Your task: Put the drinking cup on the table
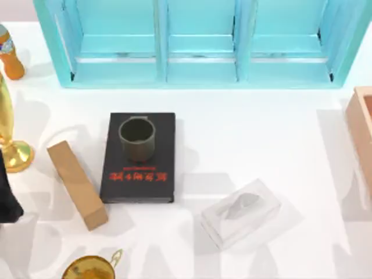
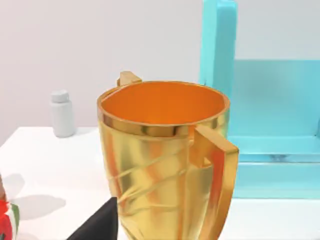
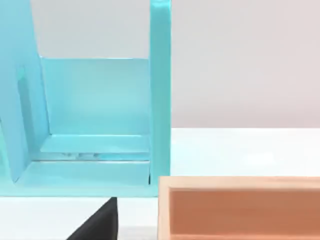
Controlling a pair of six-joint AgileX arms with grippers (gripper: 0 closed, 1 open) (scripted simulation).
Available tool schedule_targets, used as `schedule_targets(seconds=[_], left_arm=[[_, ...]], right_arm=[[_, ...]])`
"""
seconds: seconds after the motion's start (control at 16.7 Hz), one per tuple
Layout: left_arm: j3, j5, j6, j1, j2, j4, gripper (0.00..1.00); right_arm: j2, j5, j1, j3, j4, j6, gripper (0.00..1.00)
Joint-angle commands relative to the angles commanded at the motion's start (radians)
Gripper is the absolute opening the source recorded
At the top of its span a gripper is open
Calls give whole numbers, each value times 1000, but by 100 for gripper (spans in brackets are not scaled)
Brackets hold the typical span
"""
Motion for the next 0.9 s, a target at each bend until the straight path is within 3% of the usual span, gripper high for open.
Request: schedule_targets(seconds=[0.42, 0.66, 0.9], left_arm=[[0, 0, 0, 0, 0, 0, 100], [0, 0, 0, 0, 0, 0, 100], [0, 0, 0, 0, 0, 0, 100]], right_arm=[[95, -8, 72, 138, -68, 33, 100], [328, -19, 198, 439, -203, 112, 100], [684, -11, 322, 892, -373, 228, 100]])
